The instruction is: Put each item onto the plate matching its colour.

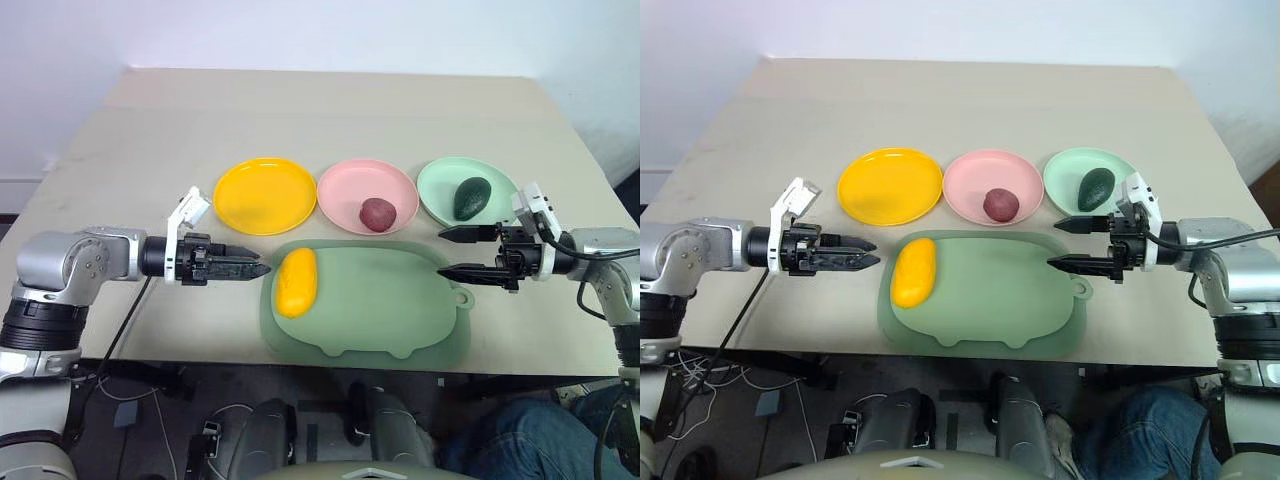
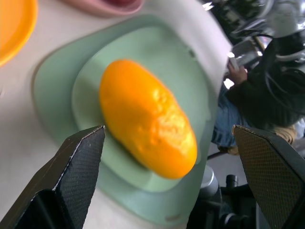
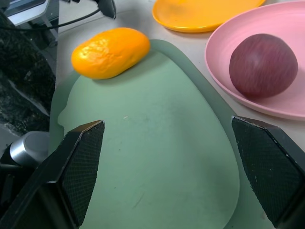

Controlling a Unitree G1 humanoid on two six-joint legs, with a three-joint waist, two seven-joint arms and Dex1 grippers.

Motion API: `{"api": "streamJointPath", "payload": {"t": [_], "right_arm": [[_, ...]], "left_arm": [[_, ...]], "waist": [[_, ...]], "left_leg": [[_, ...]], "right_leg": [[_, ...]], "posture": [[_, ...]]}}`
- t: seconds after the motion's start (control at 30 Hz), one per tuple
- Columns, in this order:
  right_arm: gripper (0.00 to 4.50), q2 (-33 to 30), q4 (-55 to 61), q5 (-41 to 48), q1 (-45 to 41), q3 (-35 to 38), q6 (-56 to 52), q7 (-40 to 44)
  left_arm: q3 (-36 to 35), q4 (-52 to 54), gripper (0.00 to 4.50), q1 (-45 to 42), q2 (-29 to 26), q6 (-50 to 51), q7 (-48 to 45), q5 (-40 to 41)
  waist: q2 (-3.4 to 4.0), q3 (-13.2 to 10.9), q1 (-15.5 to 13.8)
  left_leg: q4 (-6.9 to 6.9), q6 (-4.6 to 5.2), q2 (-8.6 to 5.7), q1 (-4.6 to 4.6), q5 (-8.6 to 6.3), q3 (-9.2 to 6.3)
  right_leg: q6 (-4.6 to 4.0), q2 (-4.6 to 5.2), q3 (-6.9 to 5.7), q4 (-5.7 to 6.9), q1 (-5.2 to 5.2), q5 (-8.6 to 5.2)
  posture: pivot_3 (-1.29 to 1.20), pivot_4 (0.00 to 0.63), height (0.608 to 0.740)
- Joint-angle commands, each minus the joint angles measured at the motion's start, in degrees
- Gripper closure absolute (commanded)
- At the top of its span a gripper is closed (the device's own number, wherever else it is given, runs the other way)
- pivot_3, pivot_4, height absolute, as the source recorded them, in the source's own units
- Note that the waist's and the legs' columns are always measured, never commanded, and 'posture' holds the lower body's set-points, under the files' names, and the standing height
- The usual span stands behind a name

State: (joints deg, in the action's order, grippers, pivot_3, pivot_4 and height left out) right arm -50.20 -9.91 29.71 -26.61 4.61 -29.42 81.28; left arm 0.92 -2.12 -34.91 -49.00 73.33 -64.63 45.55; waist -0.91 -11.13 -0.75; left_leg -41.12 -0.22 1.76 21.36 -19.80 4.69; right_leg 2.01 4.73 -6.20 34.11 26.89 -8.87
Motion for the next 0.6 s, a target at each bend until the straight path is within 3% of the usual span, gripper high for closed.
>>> {"api": "streamJointPath", "payload": {"t": [0.03, 0.6], "right_arm": [[0.04, 0.8, 0.8, 0.2, -0.8, 0.3, 0.5, -0.6], [0.04, 1.6, 0.3, -0.6, -1.1, 0.3, 0.5, -1.9]], "left_arm": [[-2.4, 0.0, 0.0, -3.0, 2.6, 2.8, 7.2, -1.0], [-3.5, 1.1, 0.0, -3.0, 10.7, 11.2, 16.5, 1.7]], "waist": [[0.0, 0.0, -0.1], [-0.01, 0.0, 0.0]], "left_leg": [[0.0, 0.0, 0.0, 0.0, 0.0, -0.01], [0.0, -0.11, -0.02, -0.07, 0.06, -0.05]], "right_leg": [[0.0, 0.0, 0.0, 0.0, 0.0, 0.0], [0.0, 0.01, -0.01, 0.0, -0.1, 0.0]], "posture": [[0.0, 0.15, 0.74], [0.0, 0.15, 0.74]]}}
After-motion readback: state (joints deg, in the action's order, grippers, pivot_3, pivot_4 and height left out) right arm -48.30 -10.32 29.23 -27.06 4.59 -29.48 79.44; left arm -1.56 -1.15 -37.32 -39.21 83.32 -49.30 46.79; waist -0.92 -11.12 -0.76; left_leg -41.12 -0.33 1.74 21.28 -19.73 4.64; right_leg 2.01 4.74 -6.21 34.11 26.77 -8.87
